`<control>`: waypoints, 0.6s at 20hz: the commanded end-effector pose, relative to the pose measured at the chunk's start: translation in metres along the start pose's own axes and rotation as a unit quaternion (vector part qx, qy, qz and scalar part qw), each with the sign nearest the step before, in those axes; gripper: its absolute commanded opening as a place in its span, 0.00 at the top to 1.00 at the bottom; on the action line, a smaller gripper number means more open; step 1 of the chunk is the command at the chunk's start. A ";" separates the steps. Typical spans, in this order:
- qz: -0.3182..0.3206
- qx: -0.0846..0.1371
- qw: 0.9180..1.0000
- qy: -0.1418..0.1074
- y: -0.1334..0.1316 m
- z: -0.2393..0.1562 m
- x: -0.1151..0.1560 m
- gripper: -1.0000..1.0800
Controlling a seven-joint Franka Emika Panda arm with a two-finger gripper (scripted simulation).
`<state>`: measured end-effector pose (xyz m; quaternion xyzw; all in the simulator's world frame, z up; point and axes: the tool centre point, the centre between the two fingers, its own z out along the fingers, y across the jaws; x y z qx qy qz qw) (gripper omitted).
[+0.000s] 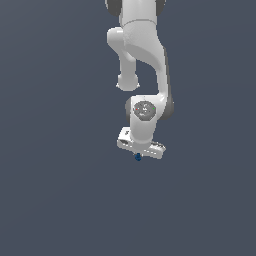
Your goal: Pick up the object and move it to a goal position.
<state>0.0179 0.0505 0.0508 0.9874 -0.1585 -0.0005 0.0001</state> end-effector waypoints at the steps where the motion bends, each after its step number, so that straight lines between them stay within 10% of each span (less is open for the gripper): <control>1: 0.000 0.000 1.000 0.001 0.007 -0.008 -0.001 1.00; 12: 0.001 0.001 1.000 0.000 0.067 -0.074 -0.013 1.00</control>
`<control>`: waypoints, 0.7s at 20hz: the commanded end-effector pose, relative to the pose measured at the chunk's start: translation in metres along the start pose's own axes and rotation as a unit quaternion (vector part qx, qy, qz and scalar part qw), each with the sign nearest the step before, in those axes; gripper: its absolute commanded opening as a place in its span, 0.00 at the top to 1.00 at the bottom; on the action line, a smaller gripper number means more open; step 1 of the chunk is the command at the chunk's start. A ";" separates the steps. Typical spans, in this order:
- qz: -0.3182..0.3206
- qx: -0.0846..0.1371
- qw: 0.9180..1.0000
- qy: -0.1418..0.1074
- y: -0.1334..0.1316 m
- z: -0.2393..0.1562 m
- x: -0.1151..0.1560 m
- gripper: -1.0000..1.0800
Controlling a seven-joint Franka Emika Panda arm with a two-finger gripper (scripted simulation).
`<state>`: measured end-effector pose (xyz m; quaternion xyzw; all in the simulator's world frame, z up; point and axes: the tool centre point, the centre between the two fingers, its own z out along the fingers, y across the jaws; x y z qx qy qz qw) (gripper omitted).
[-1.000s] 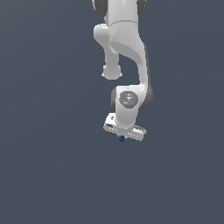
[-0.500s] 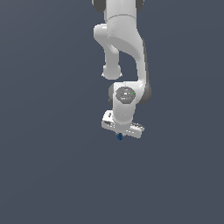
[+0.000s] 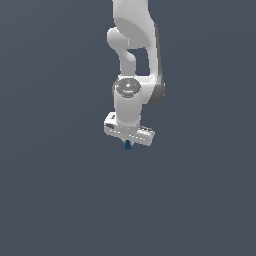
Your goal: Pick up the object and move it to a goal position.
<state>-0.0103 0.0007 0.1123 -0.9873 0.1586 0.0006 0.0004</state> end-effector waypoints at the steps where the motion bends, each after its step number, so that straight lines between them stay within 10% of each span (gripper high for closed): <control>1: 0.000 0.000 1.000 0.000 0.019 -0.021 -0.004 1.00; 14: 0.001 0.002 1.000 0.000 0.129 -0.143 -0.025 1.00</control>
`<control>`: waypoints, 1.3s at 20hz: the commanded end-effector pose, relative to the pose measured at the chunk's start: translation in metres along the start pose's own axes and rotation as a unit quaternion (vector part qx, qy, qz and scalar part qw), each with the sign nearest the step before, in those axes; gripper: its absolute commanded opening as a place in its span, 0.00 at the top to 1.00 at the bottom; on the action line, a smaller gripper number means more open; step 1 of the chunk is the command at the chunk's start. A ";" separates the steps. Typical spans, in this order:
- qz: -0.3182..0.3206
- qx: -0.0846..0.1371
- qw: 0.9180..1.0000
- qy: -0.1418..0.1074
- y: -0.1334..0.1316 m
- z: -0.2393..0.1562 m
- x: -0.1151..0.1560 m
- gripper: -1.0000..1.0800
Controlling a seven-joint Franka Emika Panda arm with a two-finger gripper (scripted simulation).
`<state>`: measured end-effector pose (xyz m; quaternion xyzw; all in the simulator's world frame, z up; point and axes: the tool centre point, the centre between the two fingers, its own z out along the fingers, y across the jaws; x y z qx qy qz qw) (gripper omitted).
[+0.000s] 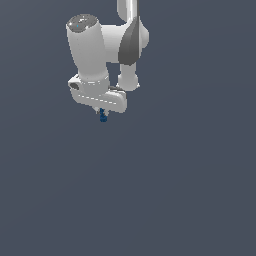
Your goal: Pick up the object and move it to a goal position.
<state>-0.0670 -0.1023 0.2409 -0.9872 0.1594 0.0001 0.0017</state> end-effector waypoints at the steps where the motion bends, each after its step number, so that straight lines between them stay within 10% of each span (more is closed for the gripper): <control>1: 0.000 0.000 1.000 0.000 0.021 -0.024 -0.005 1.00; 14: 0.000 0.000 1.000 0.000 0.122 -0.139 -0.019 1.00; 26: -0.001 -0.002 1.000 0.000 0.157 -0.180 -0.020 1.00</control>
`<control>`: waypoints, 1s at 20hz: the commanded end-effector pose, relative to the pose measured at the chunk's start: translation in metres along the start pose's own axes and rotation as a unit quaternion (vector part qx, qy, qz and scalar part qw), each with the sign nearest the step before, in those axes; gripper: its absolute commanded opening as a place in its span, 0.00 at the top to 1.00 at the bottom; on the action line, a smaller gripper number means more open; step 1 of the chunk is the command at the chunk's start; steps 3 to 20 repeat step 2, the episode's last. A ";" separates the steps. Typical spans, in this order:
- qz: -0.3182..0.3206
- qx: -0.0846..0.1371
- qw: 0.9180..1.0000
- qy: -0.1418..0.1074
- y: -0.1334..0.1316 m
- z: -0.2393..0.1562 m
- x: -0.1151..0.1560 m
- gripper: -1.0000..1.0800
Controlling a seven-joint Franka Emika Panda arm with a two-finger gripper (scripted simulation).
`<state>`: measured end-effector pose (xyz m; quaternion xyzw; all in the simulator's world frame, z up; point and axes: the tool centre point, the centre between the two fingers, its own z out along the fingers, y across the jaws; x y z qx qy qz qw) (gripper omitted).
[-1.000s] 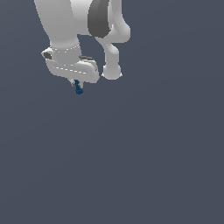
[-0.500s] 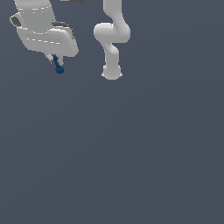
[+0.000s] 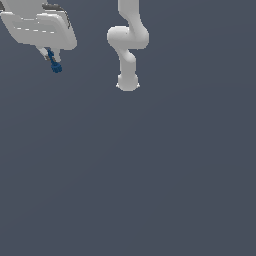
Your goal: Pick up the object and move it to a goal position.
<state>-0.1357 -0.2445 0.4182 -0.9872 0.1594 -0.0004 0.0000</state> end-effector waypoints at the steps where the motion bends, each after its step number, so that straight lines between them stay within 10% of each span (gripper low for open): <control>1: -0.001 0.000 1.000 0.000 0.001 -0.002 0.001 1.00; 20: -0.001 0.000 1.000 0.000 0.001 -0.002 0.001 1.00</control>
